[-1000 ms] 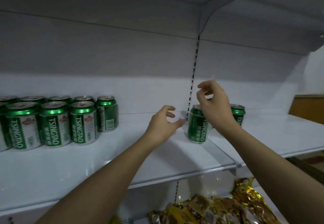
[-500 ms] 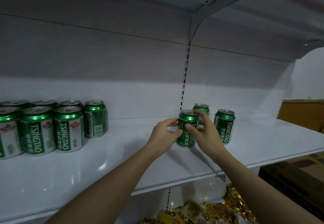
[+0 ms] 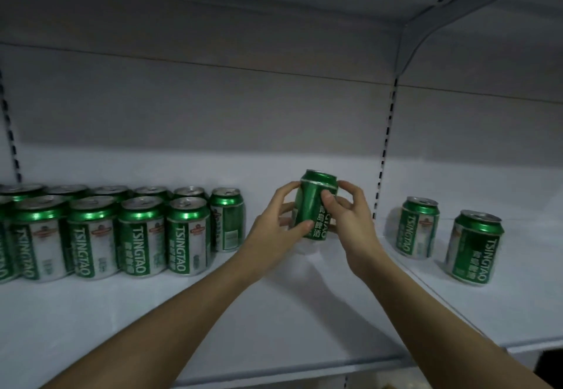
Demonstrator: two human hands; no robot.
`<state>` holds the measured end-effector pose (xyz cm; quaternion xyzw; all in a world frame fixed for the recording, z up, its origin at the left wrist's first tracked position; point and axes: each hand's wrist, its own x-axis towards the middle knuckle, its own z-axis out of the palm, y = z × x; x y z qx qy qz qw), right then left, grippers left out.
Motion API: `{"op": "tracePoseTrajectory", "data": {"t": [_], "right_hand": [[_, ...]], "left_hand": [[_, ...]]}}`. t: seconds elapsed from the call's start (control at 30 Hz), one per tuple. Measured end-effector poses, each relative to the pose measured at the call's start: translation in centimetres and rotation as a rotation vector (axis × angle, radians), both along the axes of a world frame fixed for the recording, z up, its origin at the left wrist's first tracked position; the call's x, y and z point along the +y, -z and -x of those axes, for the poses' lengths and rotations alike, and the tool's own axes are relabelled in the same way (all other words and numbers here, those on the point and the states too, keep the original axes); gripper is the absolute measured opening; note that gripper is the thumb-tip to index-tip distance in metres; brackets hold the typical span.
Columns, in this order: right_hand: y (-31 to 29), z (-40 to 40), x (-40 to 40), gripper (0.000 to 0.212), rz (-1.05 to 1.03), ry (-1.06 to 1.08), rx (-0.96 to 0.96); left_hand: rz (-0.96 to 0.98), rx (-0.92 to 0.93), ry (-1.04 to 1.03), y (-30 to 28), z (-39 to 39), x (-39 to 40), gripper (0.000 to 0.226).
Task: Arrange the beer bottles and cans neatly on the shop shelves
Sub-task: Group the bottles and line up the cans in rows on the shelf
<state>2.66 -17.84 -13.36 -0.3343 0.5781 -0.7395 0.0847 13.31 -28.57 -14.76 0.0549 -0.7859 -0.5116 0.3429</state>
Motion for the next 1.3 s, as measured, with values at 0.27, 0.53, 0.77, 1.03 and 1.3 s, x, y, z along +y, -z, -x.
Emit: {"op": "tracePoseTrajectory", "data": {"t": [0.27, 0.53, 0.77, 1.03, 1.3], "right_hand": [[1.2, -1.2, -6.5, 0.032, -0.02, -0.119, 0.039], [3.3, 0.4, -6.1, 0.033, -0.105, -0.217, 0.048], [4.2, -0.8, -6.4, 0.05, -0.2, -0.302, 0.048], [4.1, -1.6, -5.9, 0.049, -0.179, -0.292, 0.119], [3.7, -2.5, -5.9, 0.052, -0.068, -0.205, 0.234]], "left_hand": [[-0.211, 0.074, 0.017, 1.8, -1.6, -4.7, 0.077], [-0.442, 0.113, 0.077, 2.2, -1.2, -4.8, 0.065], [-0.461, 0.151, 0.082, 2.2, -2.0, -5.0, 0.059], [-0.345, 0.12, 0.051, 1.7, -2.6, -4.4, 0.07], [-0.244, 0.207, 0.021, 1.7, -2.3, -4.2, 0.067]]}}
